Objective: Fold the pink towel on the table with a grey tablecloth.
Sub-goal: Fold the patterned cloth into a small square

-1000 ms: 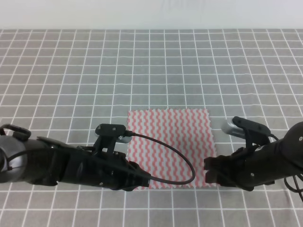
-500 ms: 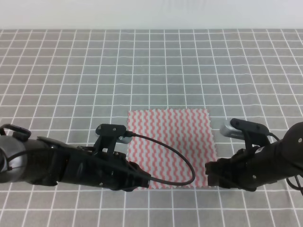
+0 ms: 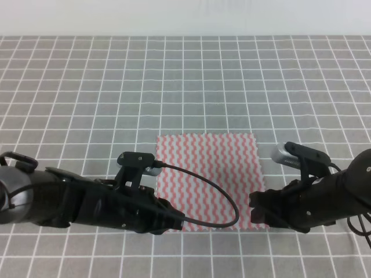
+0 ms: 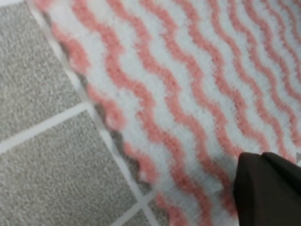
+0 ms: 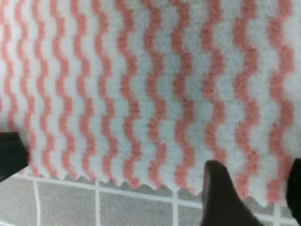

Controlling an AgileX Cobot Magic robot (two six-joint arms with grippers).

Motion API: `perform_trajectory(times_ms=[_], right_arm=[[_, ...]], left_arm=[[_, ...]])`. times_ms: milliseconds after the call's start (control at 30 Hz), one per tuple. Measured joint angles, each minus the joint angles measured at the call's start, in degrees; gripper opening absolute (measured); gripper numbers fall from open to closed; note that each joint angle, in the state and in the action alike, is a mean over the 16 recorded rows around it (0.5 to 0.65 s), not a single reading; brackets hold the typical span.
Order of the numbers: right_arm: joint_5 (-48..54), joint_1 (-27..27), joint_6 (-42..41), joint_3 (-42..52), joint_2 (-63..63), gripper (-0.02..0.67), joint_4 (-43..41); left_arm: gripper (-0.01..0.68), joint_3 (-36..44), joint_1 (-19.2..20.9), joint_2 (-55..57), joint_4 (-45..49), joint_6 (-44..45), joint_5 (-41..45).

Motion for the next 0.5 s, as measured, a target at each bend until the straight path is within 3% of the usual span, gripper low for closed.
perform_trajectory(times_ms=[333,500], right_arm=[[-0.1,0.0,-0.9,-0.2,1.3,0.272,1.3],[-0.1,-0.1,-0.9,-0.3,2.1,0.214,0.7]], left_arm=[[-0.003,-0.1,0.0,-0.1,-0.1,0.0,-0.1],[-0.003,-0.1,0.0,-0.2,-0.1,0.0,-0.3]])
